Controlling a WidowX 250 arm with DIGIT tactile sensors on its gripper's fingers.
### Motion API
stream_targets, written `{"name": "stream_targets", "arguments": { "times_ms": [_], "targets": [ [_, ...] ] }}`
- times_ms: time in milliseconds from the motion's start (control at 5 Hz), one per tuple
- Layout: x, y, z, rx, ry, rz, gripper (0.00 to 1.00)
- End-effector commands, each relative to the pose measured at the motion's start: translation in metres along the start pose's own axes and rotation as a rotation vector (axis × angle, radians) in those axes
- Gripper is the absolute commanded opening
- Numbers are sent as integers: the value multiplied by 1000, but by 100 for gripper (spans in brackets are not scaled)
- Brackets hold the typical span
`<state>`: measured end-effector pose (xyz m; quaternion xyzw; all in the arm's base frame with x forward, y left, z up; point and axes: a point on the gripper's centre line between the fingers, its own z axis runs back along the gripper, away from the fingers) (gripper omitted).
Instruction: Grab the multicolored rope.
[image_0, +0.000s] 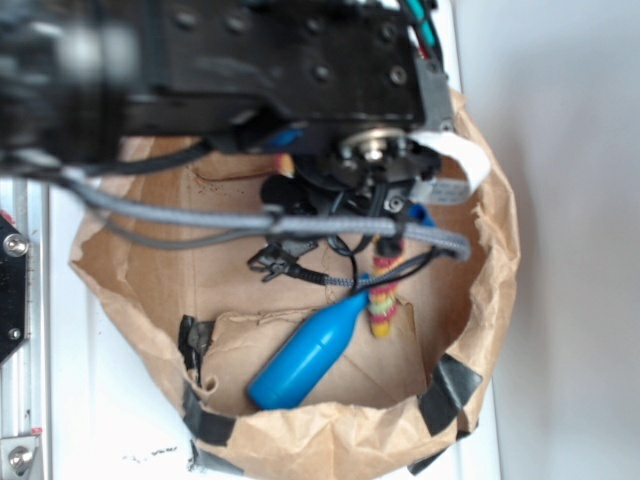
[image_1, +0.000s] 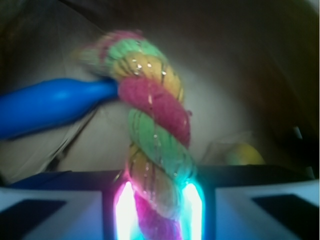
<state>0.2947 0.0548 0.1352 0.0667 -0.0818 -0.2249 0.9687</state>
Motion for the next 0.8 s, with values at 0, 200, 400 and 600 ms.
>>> {"name": "stream_targets", "arguments": {
  "times_ms": [0,200,400,600],
  "targets": [
    [-8,-4,61,116,54,411,0],
    [-5,-11,71,101,70,555,0],
    [-1,-13,71,55,41,555,0],
    [0,-13,64,70,34,533,0]
  ]
}}
